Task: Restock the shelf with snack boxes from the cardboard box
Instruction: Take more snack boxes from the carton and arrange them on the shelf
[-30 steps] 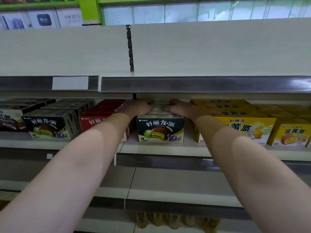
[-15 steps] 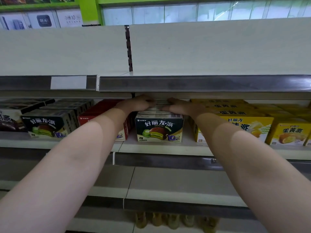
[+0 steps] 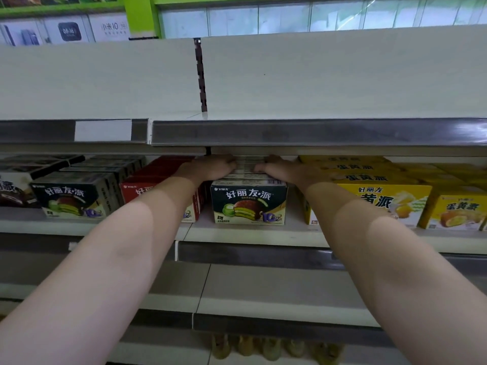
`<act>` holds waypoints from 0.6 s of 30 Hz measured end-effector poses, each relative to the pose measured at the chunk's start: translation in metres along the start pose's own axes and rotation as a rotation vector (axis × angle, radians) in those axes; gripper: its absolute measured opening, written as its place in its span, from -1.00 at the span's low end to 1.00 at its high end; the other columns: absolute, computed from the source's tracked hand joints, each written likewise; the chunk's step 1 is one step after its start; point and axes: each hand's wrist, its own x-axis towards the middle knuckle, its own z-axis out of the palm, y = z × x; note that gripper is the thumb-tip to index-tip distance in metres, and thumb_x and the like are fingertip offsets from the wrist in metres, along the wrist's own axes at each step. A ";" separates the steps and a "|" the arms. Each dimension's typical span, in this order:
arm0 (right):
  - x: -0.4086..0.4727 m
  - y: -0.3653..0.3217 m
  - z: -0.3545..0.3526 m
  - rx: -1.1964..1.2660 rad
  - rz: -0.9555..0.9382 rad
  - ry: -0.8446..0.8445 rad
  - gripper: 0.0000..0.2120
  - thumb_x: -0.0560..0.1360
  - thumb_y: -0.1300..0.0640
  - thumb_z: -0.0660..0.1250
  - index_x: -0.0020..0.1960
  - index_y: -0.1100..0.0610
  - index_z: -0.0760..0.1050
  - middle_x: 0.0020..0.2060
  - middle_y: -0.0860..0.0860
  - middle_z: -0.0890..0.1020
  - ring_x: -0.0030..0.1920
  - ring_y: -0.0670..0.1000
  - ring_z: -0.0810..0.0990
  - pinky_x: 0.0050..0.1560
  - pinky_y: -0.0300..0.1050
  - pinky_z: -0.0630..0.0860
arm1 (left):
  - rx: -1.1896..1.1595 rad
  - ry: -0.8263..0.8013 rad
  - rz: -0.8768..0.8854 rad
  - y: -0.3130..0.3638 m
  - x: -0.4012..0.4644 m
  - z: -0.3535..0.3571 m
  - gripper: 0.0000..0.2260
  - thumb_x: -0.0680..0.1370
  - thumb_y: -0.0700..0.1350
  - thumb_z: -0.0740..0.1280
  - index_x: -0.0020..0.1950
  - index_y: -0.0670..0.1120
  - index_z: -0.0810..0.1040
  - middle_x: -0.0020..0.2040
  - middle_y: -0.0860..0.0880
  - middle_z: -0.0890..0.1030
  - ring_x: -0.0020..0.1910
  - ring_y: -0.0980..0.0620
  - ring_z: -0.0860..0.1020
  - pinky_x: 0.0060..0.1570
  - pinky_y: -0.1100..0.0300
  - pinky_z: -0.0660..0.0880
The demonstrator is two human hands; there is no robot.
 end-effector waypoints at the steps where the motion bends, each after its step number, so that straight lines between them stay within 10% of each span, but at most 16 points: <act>1: 0.002 0.000 0.000 0.009 0.005 -0.012 -0.55 0.50 -0.34 0.20 0.08 0.04 0.45 -0.10 -0.02 0.55 -0.17 -0.08 0.47 0.10 -0.05 0.23 | 0.008 -0.006 0.002 0.000 -0.001 0.000 -0.51 0.64 0.22 0.00 0.51 0.07 0.30 0.55 -0.07 0.29 0.47 -0.11 0.32 0.42 -0.06 0.26; 11: 0.007 -0.010 -0.004 -0.010 0.045 -0.145 -0.34 0.24 -0.46 0.17 0.13 -0.04 0.56 0.10 0.04 0.67 0.07 0.06 0.63 0.26 0.15 0.44 | -0.169 -0.136 0.092 0.003 -0.006 -0.009 -0.54 0.61 0.02 0.21 0.52 0.07 0.34 0.55 0.00 0.30 0.47 -0.06 0.31 0.44 0.01 0.25; 15: -0.028 -0.024 -0.005 -0.185 0.066 -0.101 -0.58 0.60 -0.18 -0.05 0.16 0.04 0.43 0.19 0.12 0.55 0.22 0.09 0.50 0.45 0.17 0.24 | -0.088 -0.063 0.030 0.007 -0.008 -0.005 -0.51 0.57 0.08 0.19 0.52 0.18 0.29 0.58 0.02 0.23 0.52 -0.10 0.24 0.48 -0.10 0.19; 18: -0.034 -0.034 -0.006 -0.207 0.028 -0.047 -0.63 0.65 -0.09 -0.02 0.05 0.09 0.48 0.04 0.14 0.58 -0.03 0.05 0.56 0.06 -0.04 0.44 | -0.145 -0.005 0.094 0.011 -0.012 -0.008 -0.57 0.62 -0.02 0.21 0.51 0.09 0.35 0.54 -0.02 0.31 0.48 -0.09 0.30 0.45 0.03 0.24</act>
